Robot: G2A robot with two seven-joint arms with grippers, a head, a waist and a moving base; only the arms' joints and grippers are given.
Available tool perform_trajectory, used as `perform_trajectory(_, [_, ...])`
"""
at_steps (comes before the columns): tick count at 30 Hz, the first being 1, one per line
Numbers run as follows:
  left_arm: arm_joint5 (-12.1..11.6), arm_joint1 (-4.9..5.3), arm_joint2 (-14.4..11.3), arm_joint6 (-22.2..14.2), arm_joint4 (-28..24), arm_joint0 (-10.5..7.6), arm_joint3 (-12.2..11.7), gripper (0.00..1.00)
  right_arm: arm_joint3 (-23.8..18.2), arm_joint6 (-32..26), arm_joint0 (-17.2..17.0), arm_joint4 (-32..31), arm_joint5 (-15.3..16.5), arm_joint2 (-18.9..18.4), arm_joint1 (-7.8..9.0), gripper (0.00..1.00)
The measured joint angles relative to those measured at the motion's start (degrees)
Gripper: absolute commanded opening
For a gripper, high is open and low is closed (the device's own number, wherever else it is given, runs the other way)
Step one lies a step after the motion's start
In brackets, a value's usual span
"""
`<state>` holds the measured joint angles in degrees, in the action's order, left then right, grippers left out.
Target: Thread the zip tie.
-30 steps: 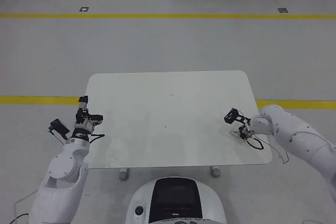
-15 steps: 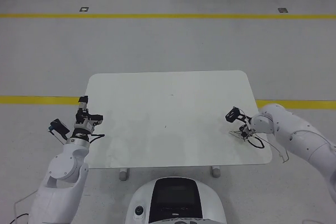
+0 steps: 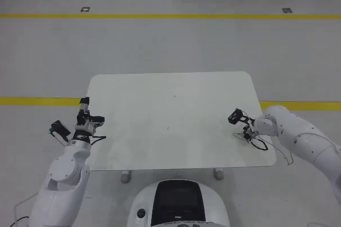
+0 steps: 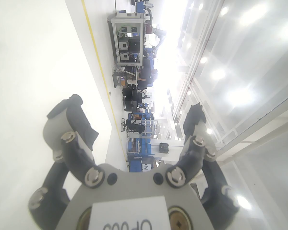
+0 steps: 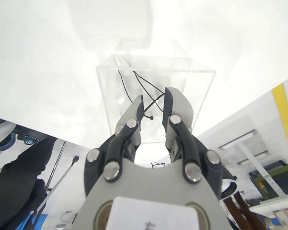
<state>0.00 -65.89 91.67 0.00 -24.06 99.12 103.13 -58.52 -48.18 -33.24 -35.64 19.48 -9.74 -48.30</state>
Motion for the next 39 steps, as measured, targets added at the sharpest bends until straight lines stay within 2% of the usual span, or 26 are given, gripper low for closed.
perform_trajectory(12, [0.0,0.00,0.0,0.0,0.0,0.00,0.0,1.00,1.6,4.6,-0.5,-2.5,0.0,0.0,-0.49,0.20])
perform_trajectory(24, [0.0,0.00,0.0,0.0,0.0,0.00,0.0,1.00,1.6,7.2,-0.4,-4.2,0.0,0.0,-0.27,0.20])
perform_trajectory(39, [0.0,0.00,0.0,0.0,0.0,0.00,0.0,1.00,1.8,6.0,-0.7,-3.9,0.0,0.0,-0.64,0.17])
